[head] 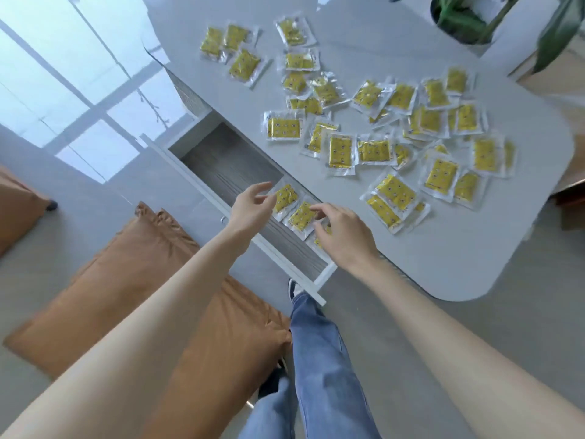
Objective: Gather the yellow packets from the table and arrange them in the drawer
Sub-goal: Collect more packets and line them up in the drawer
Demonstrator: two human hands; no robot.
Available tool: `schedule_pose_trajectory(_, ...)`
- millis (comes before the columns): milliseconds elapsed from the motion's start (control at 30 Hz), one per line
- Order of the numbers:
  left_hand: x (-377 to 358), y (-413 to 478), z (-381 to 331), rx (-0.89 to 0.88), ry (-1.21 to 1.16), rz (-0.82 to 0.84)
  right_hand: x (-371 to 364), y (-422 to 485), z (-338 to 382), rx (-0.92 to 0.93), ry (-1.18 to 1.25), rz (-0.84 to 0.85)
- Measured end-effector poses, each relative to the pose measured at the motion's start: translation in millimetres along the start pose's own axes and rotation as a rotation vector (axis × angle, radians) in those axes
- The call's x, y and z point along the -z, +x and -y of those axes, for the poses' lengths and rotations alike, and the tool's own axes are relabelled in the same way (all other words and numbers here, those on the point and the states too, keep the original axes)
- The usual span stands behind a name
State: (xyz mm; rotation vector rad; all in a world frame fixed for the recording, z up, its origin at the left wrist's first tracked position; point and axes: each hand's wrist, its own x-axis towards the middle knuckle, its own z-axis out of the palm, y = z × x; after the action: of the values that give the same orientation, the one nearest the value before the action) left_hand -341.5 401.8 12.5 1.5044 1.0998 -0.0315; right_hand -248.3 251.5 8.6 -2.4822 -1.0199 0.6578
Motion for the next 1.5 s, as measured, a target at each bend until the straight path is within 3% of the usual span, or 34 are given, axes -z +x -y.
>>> schedule_pose_trajectory(400,-27.5,-175.9,-110.5,-0.179,0.024,0.033,178.6,-134.6,-9.1,-0.098,0.115,-0.167)
schedule_pose_trajectory(667,-140.8,-244.3,-191.2,-0.243,0.011,0.093,287.3,-201.0,-99.0,-0.112,0.172,-0.233)
schedule_pose_trajectory(867,-240.4,-278.2,-226.0,-0.242,-0.069,0.049,352.6,-237.3,-175.5,-0.111,0.198,-0.241)
schedule_pose_trajectory(1133,-332.7,-267.0,-254.0,-0.227,-0.071,0.054,409.4,-234.9,-256.3,-0.121,0.207,-0.21)
schedule_pose_trajectory(1500,-422.3,-141.1,-282.1,-0.116,-0.032,0.013,439.9,-109.9,-350.5,-0.155,0.244,-0.032)
